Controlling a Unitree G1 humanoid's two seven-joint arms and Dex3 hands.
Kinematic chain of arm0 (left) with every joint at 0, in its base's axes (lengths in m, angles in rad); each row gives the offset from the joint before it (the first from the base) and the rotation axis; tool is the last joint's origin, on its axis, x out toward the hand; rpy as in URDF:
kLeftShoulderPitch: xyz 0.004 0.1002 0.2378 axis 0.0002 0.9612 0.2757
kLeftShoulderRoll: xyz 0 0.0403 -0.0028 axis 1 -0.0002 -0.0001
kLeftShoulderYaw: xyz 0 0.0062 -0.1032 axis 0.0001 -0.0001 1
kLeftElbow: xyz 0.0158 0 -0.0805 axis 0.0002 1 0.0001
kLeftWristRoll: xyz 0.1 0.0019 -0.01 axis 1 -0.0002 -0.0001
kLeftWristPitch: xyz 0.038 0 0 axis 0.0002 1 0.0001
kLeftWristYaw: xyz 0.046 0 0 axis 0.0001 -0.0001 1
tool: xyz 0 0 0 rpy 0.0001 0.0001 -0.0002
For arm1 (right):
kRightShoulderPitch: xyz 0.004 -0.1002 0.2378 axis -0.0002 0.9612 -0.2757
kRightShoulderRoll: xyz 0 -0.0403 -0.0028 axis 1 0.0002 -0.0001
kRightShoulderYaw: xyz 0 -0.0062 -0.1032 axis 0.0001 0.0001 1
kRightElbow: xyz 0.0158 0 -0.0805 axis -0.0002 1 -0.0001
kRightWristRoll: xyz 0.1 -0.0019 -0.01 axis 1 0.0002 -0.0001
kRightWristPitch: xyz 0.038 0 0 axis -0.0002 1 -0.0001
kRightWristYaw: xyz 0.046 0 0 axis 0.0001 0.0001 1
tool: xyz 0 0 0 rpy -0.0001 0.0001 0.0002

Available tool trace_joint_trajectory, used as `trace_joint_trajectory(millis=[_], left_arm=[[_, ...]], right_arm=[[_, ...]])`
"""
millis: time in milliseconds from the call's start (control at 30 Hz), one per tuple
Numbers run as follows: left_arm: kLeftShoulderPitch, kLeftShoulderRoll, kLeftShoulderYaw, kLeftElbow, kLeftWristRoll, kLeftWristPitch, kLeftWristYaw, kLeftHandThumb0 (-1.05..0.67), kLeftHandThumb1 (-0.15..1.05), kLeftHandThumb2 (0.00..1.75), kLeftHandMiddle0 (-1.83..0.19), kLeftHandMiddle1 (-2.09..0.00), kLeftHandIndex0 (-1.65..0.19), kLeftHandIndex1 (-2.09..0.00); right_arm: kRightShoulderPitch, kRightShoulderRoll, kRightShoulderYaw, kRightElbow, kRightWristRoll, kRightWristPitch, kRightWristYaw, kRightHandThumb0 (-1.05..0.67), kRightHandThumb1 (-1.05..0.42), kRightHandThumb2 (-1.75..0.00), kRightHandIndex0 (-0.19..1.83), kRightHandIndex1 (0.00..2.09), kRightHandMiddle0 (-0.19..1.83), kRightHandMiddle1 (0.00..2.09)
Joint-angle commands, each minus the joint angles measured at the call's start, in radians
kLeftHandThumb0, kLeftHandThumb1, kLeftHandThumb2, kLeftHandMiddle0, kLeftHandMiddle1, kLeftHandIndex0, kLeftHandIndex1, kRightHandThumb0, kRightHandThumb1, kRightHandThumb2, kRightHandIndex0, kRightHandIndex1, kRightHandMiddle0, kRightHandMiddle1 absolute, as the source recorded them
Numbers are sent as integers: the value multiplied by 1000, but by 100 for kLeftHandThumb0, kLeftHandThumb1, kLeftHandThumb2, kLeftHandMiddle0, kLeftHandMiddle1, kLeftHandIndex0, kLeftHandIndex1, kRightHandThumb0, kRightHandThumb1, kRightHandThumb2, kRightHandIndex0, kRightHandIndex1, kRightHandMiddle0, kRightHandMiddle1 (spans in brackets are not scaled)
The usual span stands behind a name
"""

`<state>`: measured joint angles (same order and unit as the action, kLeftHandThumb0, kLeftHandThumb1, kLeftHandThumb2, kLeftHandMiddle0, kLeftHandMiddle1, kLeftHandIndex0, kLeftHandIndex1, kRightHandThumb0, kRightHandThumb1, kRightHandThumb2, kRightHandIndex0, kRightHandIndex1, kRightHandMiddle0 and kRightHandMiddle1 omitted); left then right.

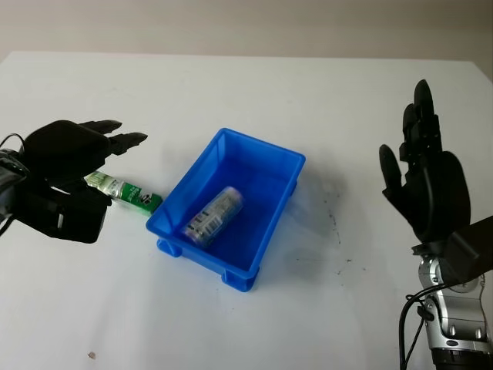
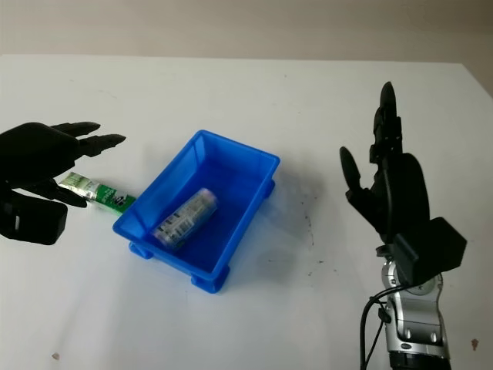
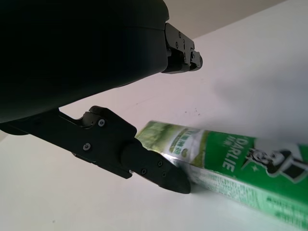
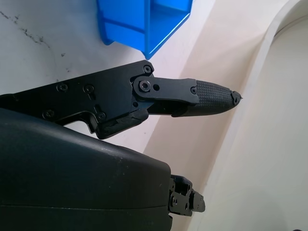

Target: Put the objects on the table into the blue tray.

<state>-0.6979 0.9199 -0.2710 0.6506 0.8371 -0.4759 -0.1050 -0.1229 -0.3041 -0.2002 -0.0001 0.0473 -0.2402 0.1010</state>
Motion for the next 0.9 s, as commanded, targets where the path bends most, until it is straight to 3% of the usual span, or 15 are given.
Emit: trace_joint_trajectory(millis=[0, 133, 333, 567, 700, 733, 767, 800, 833, 867], left_arm=[[-45, -30, -44, 66, 18, -16, 16, -45, 83, 6, -12, -5, -15, -6], [-86, -46, -97, 137, 42, -34, 23, -46, 81, 5, -18, -7, -18, -7], [-102, -52, -129, 183, 21, -39, -60, -48, 82, 5, -21, -7, -20, -7], [-72, -3, -177, 119, 49, -92, -143, -45, 79, 5, -41, -10, -35, -12], [-8, 30, -182, 42, 41, -150, -142, -43, 79, 6, -55, -15, -48, -17], [11, 35, -175, 24, 23, -167, -145, -42, 81, 5, -48, -43, -52, -22], [28, 43, -171, 4, 16, -186, -142, -40, 83, 5, -26, -97, -52, -36], [41, 56, -175, -19, 27, -212, -120, -41, 84, 5, -10, -141, -44, -60], [53, 69, -184, -41, 56, -234, -77, -45, 86, 6, 1, -181, -29, -105], [61, 84, -197, -69, 98, -248, -39, -49, 88, 6, 1, -195, -20, -131]], right_arm=[[16, 3, -8, -22, -4, 9, -7, -75, -105, -44, -13, 6, -9, 7], [29, 3, -15, -43, 4, 22, -6, -73, -105, -44, -11, 6, -8, 6], [37, 1, -22, -66, 18, 47, 3, -73, -105, -43, -13, 5, -10, 5], [25, -2, -25, -58, 24, 47, 12, -71, -105, -44, -14, 5, -11, 5], [24, -1, -26, -54, 27, 40, 13, -69, -105, -44, -13, 5, -11, 5], [24, -2, -27, -53, 24, 40, 11, -69, -105, -44, -13, 5, -11, 5], [24, -2, -27, -53, 21, 41, 10, -70, -105, -44, -13, 5, -10, 6], [24, -2, -26, -55, 20, 45, 9, -70, -105, -44, -13, 5, -11, 5], [23, -3, -27, -55, 21, 47, 10, -70, -105, -44, -13, 5, -10, 6], [22, -3, -27, -55, 21, 49, 10, -71, -105, -43, -13, 5, -10, 6]])
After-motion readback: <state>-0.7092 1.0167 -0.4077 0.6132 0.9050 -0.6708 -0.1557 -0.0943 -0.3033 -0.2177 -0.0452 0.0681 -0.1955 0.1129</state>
